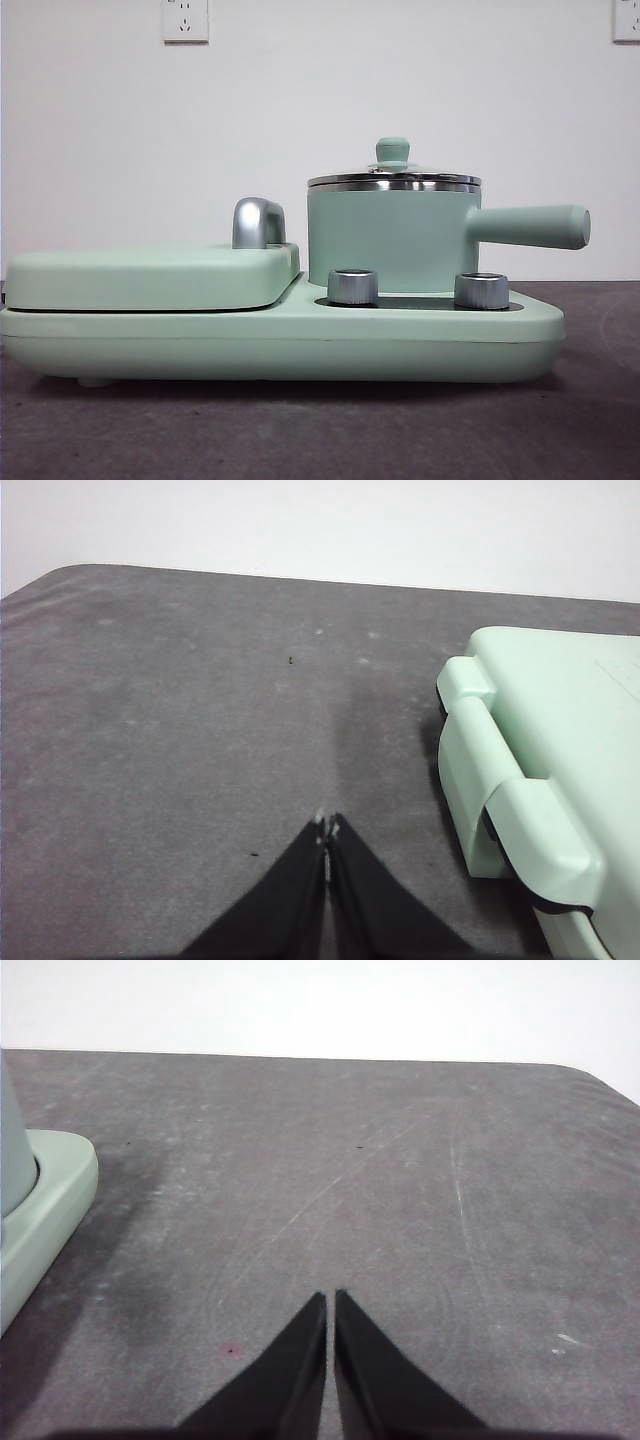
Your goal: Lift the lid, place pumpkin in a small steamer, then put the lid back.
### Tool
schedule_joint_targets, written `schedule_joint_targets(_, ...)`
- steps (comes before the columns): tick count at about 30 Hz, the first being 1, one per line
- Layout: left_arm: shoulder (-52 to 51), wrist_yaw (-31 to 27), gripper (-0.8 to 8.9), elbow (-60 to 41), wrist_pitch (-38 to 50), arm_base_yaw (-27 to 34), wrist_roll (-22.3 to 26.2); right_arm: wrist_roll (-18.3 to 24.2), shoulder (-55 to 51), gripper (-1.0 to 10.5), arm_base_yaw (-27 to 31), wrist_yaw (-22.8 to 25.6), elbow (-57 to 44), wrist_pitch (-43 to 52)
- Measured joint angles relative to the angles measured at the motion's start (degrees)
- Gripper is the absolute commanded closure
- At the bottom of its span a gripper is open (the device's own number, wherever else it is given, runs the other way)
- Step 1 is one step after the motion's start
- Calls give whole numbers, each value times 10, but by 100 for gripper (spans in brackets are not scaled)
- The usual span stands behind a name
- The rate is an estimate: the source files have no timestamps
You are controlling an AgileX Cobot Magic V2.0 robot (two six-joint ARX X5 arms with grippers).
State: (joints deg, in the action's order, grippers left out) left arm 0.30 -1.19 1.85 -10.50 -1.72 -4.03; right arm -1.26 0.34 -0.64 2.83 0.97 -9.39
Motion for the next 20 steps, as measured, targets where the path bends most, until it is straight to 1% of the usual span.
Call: schedule_joint_targets(20, 0, 0, 808, 0, 0, 0, 0, 0, 0, 936, 0, 0, 0, 0)
